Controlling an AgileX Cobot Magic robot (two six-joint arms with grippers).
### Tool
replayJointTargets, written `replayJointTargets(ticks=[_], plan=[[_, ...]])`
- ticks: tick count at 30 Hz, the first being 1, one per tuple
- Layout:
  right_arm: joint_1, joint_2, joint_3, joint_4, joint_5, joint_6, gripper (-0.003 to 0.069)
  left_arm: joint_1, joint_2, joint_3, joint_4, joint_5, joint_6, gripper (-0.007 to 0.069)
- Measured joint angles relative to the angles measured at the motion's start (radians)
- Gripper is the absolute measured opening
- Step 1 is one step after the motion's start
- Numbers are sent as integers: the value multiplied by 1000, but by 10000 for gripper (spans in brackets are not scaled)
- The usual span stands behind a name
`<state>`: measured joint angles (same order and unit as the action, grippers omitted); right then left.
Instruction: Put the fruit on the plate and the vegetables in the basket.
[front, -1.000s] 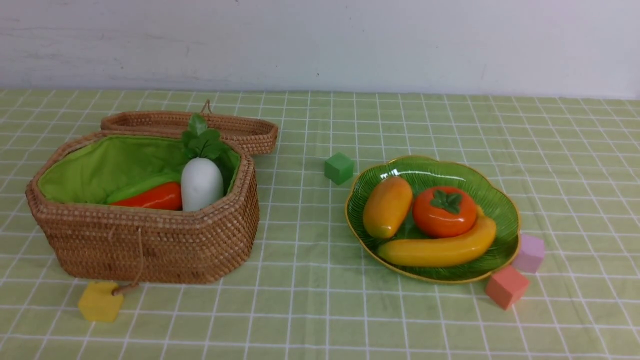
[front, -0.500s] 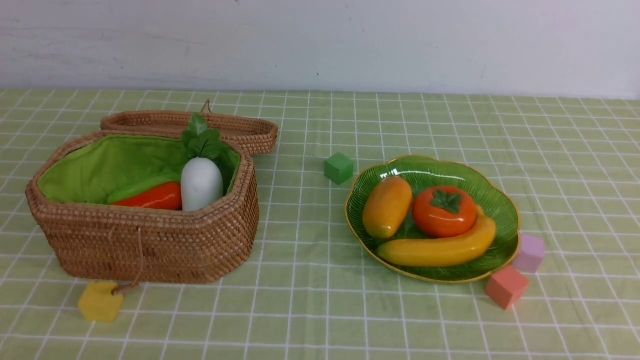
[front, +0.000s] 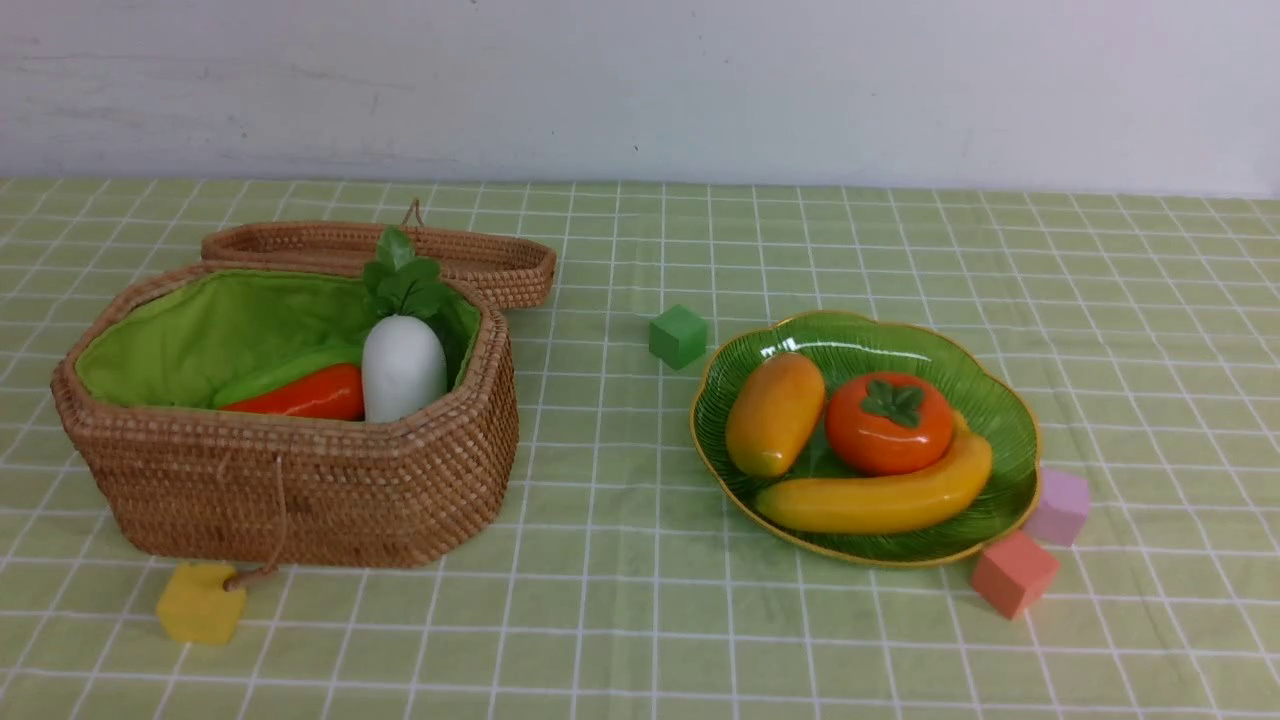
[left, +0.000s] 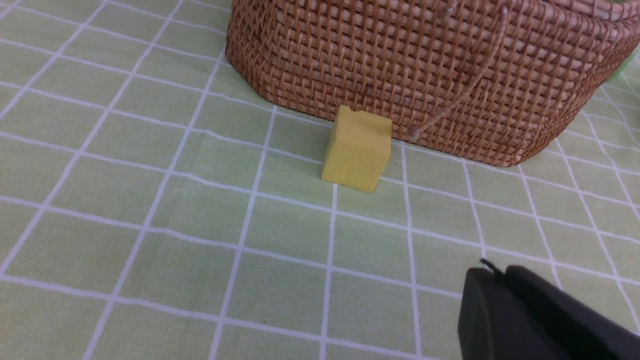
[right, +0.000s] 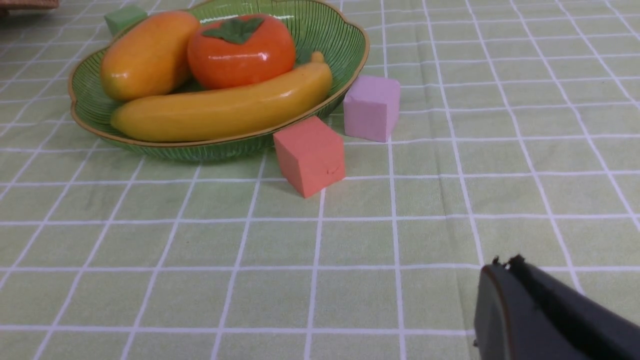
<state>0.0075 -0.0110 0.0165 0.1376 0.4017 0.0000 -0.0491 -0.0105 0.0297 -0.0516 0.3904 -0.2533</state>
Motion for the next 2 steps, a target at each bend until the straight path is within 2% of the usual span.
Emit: replayJointTargets(ticks=[2], plan=[[0,0,0,0,0,0,-10,0,0,0,0,0,0,18]])
